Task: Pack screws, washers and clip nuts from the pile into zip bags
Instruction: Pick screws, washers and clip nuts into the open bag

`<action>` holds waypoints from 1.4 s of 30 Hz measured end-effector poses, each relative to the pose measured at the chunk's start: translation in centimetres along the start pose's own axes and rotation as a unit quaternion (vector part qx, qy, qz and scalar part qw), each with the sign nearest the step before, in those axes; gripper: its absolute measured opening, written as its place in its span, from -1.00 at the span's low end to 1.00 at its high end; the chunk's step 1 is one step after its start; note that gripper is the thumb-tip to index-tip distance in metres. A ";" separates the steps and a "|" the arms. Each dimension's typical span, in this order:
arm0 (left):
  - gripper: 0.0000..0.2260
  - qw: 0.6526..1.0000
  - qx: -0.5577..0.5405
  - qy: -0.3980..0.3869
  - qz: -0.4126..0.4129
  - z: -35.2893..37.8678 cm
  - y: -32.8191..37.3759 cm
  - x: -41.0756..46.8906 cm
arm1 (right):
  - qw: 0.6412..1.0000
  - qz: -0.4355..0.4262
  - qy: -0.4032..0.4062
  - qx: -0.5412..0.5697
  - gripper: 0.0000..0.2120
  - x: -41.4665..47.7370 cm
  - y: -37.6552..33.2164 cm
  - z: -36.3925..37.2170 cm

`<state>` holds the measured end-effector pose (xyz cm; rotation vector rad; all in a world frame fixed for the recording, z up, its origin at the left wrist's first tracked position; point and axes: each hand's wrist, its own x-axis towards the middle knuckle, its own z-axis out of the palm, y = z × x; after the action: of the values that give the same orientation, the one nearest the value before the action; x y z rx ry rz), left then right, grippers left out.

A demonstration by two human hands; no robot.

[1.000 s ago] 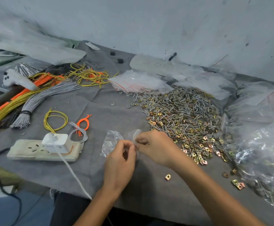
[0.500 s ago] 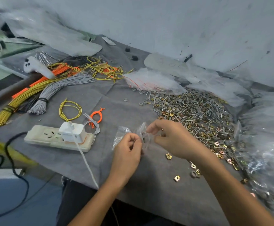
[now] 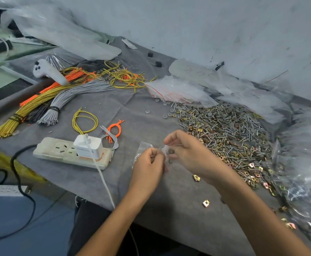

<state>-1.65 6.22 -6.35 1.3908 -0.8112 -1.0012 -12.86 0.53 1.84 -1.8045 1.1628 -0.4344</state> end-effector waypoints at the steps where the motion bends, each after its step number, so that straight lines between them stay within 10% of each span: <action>1: -0.83 1.000 0.008 0.004 0.002 -0.1 0.0 0.0 | 1.000 -0.006 0.005 -0.007 -0.71 0.0 0.0 -0.1; 6: -0.79 0.997 0.065 0.008 0.036 -0.4 0.3 -0.3 | 0.971 -0.058 0.144 -0.181 -0.95 -0.3 0.7 -1.1; 10: -0.89 0.986 0.147 0.005 0.080 -1.0 0.8 -0.5 | 0.969 0.029 0.068 -0.238 -0.68 -0.5 1.1 -1.1; 20: -0.85 0.883 0.384 0.140 0.231 -0.4 1.9 -1.5 | 0.968 0.026 0.060 -0.243 -0.71 -1.3 1.6 -1.8; 27: -0.77 0.922 0.318 0.091 0.200 1.1 0.0 -1.9 | 0.994 0.068 0.023 -0.084 -0.62 -0.5 5.0 -5.4; 42: -0.86 0.916 0.274 0.161 0.246 2.1 -0.8 -1.9 | 0.917 0.069 0.199 -0.338 -0.87 15.3 11.6 -18.0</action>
<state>-4.41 7.22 -6.88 1.6420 -1.1647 -0.1384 -23.93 -23.14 -1.16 -2.2558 1.8856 -0.3444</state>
